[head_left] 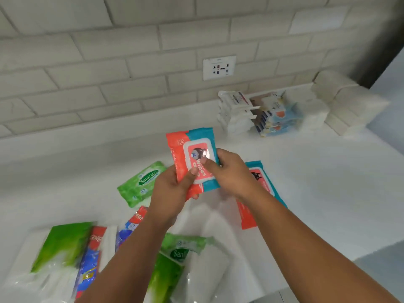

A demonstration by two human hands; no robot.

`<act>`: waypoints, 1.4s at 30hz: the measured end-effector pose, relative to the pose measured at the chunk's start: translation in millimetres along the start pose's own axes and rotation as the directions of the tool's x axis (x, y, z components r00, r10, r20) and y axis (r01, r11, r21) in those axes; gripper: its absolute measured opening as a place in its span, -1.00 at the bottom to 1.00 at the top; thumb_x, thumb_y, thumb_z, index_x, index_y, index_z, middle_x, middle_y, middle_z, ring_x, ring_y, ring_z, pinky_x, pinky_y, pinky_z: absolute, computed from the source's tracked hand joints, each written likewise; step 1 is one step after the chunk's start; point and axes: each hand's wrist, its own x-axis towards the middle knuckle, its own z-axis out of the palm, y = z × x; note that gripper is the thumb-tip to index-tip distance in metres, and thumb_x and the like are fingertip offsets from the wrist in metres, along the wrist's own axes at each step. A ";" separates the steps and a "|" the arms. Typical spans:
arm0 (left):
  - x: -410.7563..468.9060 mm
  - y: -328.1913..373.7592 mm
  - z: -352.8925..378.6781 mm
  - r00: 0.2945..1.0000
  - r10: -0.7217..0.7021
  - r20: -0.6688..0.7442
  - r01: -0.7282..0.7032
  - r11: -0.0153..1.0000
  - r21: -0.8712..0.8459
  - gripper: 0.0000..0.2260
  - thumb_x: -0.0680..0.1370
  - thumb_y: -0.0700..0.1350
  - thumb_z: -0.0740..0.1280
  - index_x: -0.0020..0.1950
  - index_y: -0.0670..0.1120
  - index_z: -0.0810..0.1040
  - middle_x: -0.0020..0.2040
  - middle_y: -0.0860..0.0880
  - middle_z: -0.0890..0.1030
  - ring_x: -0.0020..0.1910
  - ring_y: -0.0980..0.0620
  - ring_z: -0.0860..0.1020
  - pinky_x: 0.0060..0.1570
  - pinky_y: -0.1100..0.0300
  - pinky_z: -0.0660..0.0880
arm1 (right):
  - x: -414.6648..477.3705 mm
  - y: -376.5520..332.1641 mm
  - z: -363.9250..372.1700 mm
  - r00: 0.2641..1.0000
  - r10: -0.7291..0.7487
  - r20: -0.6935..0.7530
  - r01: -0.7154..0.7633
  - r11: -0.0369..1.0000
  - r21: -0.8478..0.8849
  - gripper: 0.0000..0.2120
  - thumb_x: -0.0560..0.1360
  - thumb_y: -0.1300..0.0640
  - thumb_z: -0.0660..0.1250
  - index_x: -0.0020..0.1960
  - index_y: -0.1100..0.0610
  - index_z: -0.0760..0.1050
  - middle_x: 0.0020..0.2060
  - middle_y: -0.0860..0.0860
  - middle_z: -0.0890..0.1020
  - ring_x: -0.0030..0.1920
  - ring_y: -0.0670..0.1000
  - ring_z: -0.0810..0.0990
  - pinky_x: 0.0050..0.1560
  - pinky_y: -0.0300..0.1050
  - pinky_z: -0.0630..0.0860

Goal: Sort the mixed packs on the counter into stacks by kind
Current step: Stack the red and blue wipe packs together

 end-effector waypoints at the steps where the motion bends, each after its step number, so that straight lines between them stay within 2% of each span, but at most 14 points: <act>1: -1.6 -0.9 10.0 1.000 -0.006 0.015 0.006 1.000 0.003 -0.84 0.62 -0.07 0.37 0.06 -0.15 0.64 -0.34 -0.03 0.66 -0.51 0.06 0.52 -0.45 0.25 0.46 | -4.4 5.3 -6.9 0.999 -0.015 -0.033 0.014 0.999 -0.031 -0.70 0.58 -0.15 0.29 0.17 0.02 0.56 -0.02 -0.08 0.70 -0.09 -0.07 0.70 0.02 0.01 0.66; 4: -4.8 -2.3 38.8 0.998 -0.028 0.065 0.027 1.000 0.007 -0.81 0.62 -0.05 0.37 -0.01 -0.18 0.62 -0.41 -0.05 0.60 -0.54 -0.01 0.45 -0.50 0.24 0.41 | -13.9 19.7 -28.6 0.993 -0.048 -0.106 0.041 0.997 -0.072 -0.66 0.58 -0.22 0.25 0.14 0.01 0.56 -0.04 -0.07 0.70 -0.10 -0.09 0.69 0.00 0.00 0.65; 8: -8.3 -3.8 73.8 0.988 -0.100 0.115 0.105 0.993 -0.043 -0.80 0.61 -0.05 0.38 0.02 -0.19 0.62 -0.35 -0.08 0.63 -0.55 0.00 0.44 -0.56 0.26 0.37 | -19.7 42.6 -57.7 0.988 -0.018 -0.157 0.001 0.994 -0.110 -0.58 0.53 -0.34 0.24 0.09 -0.01 0.54 -0.10 -0.10 0.71 -0.17 -0.11 0.70 -0.06 0.01 0.66; 13: -15.0 -12.9 111.4 0.979 -0.155 0.133 0.158 0.987 -0.006 -0.75 0.61 0.05 0.36 0.10 -0.12 0.65 -0.25 -0.12 0.70 -0.54 0.01 0.49 -0.51 0.20 0.45 | -28.5 69.0 -85.8 0.984 0.015 -0.178 -0.055 0.973 -0.222 -0.48 0.50 -0.44 0.13 0.10 -0.04 0.51 -0.11 -0.13 0.68 -0.18 -0.11 0.68 -0.08 -0.07 0.67; 17: -19.4 -22.2 132.0 0.978 -0.177 0.112 0.150 0.965 0.216 -0.72 0.62 0.18 0.28 0.16 0.04 0.61 -0.19 0.05 0.72 -0.43 0.03 0.62 -0.36 0.19 0.58 | -32.5 85.9 -101.8 0.984 0.027 -0.175 -0.083 0.944 -0.320 -0.54 0.57 -0.34 0.09 0.10 0.02 0.50 -0.10 -0.07 0.67 -0.18 -0.11 0.64 -0.14 -0.19 0.58; 21: -19.6 -31.7 141.9 0.993 -0.109 0.046 0.074 0.876 0.476 -0.62 0.61 0.25 0.22 0.29 0.05 0.49 0.11 0.08 0.68 -0.13 0.10 0.68 -0.08 0.14 0.65 | -34.7 102.3 -108.3 0.990 0.049 -0.133 -0.100 0.908 -0.408 -0.57 0.60 -0.29 0.08 0.13 0.03 0.47 -0.06 -0.01 0.67 -0.16 -0.04 0.64 -0.07 -0.06 0.62; 23: -20.6 -33.8 145.1 0.996 -0.087 0.037 0.050 0.812 0.582 -0.55 0.60 0.29 0.20 0.36 0.05 0.42 0.19 0.08 0.65 -0.01 0.06 0.67 -0.03 0.18 0.62 | -36.0 105.9 -109.8 0.991 0.050 -0.125 -0.099 0.900 -0.424 -0.56 0.60 -0.29 0.08 0.19 0.03 0.46 -0.03 -0.01 0.67 -0.14 -0.03 0.66 -0.05 -0.04 0.64; 26: -21.5 -33.8 145.1 0.998 -0.063 0.022 0.027 0.687 0.727 -0.46 0.56 0.38 0.16 0.39 0.06 0.41 0.22 0.07 0.64 0.03 0.01 0.68 0.00 0.13 0.62 | -38.6 107.0 -114.9 0.993 0.028 -0.116 -0.081 0.873 -0.481 -0.54 0.59 -0.31 0.07 0.24 0.00 0.45 -0.03 -0.03 0.68 -0.15 -0.03 0.66 -0.09 -0.05 0.64; 29: -20.9 -35.3 136.4 0.994 -0.047 -0.096 0.105 0.607 0.788 -0.29 0.49 0.48 0.15 0.44 0.01 0.39 0.17 0.01 0.67 0.05 -0.03 0.67 0.03 0.08 0.58 | -40.7 108.9 -122.3 0.990 0.037 -0.139 -0.101 0.865 -0.492 -0.49 0.58 -0.33 0.09 0.34 -0.01 0.41 0.00 -0.02 0.67 -0.12 -0.02 0.64 -0.19 -0.17 0.56; 31: -20.9 -36.4 131.8 0.983 -0.073 -0.166 0.170 0.682 0.711 -0.20 0.43 0.52 0.16 0.46 -0.01 0.36 0.15 -0.04 0.66 0.07 -0.03 0.65 0.05 0.08 0.55 | -39.6 112.4 -126.3 0.984 0.097 -0.151 -0.149 0.910 -0.386 -0.44 0.58 -0.31 0.12 0.42 0.01 0.36 0.14 0.02 0.63 0.02 0.01 0.63 -0.07 -0.15 0.57; 34: -22.1 -40.9 131.9 0.968 -0.183 -0.171 0.240 0.875 0.420 -0.19 0.41 0.48 0.24 0.51 0.01 0.32 0.31 -0.04 0.54 0.16 -0.03 0.60 0.12 0.04 0.58 | -39.4 118.7 -127.4 0.973 0.219 -0.077 -0.226 0.969 -0.099 -0.41 0.56 -0.32 0.15 0.48 -0.03 0.30 0.33 0.00 0.53 0.21 0.02 0.59 0.17 -0.02 0.58; 37: -27.5 -49.4 138.8 0.949 -0.307 -0.071 0.313 0.943 0.111 -0.16 0.40 0.44 0.29 0.57 0.05 0.24 0.42 -0.01 0.50 0.22 -0.04 0.62 0.22 -0.06 0.58 | -44.8 119.8 -122.1 0.957 0.276 0.087 -0.289 0.924 0.250 -0.54 0.62 -0.19 0.18 0.47 -0.08 0.33 0.26 -0.06 0.60 0.11 -0.04 0.66 0.12 -0.04 0.62; 39: -32.9 -52.8 147.6 0.945 -0.328 0.006 0.328 0.944 -0.023 -0.34 0.51 0.33 0.28 0.53 0.06 0.30 0.32 -0.01 0.61 0.14 -0.05 0.68 0.21 -0.12 0.59 | -47.8 118.0 -117.7 0.959 0.243 0.147 -0.279 0.905 0.320 -0.64 0.64 -0.14 0.17 0.41 -0.14 0.40 0.12 -0.11 0.67 0.01 -0.06 0.70 0.05 -0.08 0.65; 42: -37.4 -55.9 158.9 0.950 -0.307 0.058 0.310 0.948 -0.074 -0.60 0.64 0.19 0.22 0.46 0.15 0.38 0.25 0.02 0.66 0.11 -0.04 0.70 0.19 -0.13 0.60 | -47.9 119.0 -112.0 0.963 0.213 0.166 -0.256 0.917 0.307 -0.67 0.63 -0.17 0.16 0.38 -0.25 0.38 0.08 -0.16 0.67 -0.03 -0.06 0.71 0.01 -0.09 0.66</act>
